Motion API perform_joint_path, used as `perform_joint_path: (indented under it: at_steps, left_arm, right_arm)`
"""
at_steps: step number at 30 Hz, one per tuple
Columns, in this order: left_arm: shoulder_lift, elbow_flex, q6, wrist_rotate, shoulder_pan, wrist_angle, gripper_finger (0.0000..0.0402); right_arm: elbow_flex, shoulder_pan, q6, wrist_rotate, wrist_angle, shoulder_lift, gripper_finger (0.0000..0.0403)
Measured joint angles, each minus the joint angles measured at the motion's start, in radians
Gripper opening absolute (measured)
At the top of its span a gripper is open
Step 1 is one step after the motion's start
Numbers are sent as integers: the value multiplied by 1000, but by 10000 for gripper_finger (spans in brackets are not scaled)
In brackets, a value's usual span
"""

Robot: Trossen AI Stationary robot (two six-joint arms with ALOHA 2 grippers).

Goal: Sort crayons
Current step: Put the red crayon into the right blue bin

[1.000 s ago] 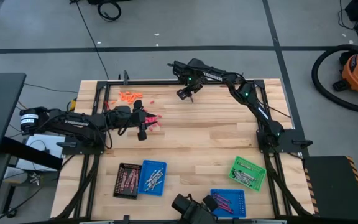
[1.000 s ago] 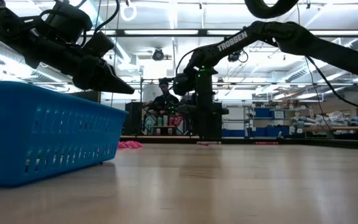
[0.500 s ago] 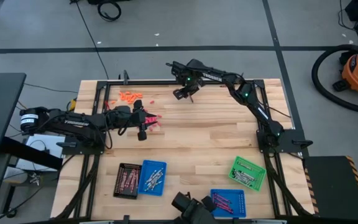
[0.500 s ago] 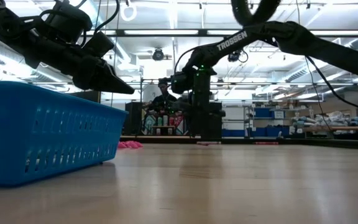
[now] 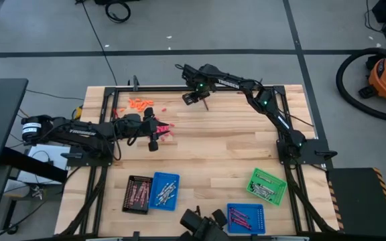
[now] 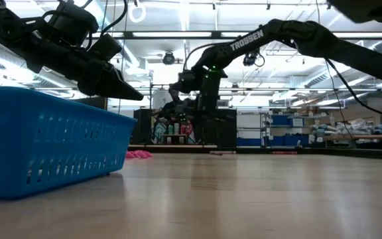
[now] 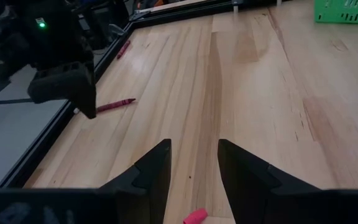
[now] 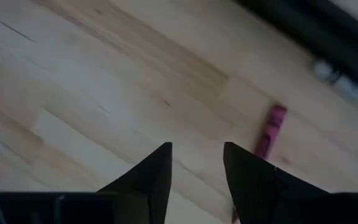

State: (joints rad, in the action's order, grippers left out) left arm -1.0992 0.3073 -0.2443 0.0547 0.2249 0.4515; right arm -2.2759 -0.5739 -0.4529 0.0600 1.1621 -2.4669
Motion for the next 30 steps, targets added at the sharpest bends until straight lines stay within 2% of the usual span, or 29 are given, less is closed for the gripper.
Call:
perform_joint_path:
  at_steps: [7, 14, 17, 25, 30]
  left_arm:
    - [0, 0, 0, 0, 0, -1, 141]
    - [0, 0, 0, 0, 0, 1, 141]
    - [0, 0, -1, 0, 0, 1, 141]
    - [0, 0, 3, 0, -12, 9, 141]
    - [0, 0, -5, 0, -28, 9, 141]
  right_arm:
    - [0, -39, -20, -19, 43, 0, 103]
    - [4, -43, -13, 22, 32, 0, 10]
    - [26, -49, -45, 57, 33, 0, 12]
    - [52, -63, -67, 8, 3, -2, 6]
    - [57, -77, -92, 14, 18, -1, 4]
